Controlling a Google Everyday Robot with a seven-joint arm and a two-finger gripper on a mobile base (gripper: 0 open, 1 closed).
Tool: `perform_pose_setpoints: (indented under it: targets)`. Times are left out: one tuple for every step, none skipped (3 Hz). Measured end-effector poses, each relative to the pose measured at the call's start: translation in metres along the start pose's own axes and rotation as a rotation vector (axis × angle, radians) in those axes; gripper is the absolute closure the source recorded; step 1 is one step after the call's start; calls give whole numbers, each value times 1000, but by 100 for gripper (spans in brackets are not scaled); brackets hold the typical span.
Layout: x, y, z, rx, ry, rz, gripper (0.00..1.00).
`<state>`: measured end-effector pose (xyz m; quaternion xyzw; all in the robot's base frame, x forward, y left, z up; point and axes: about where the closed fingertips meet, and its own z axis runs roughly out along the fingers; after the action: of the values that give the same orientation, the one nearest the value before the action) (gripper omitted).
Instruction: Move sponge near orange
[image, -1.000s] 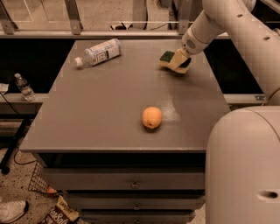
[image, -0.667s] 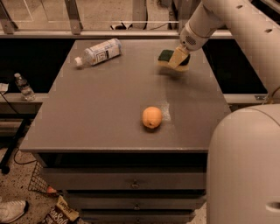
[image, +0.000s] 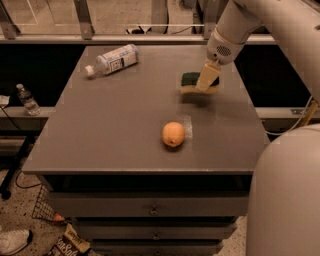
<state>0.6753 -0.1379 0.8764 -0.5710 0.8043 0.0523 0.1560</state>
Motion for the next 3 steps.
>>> perform_pose_setpoints:
  targets:
    - [0, 0, 0, 0, 0, 0, 100]
    - [6, 10, 0, -2, -28, -37, 100]
    - [12, 27, 3, -26, -24, -74, 100]
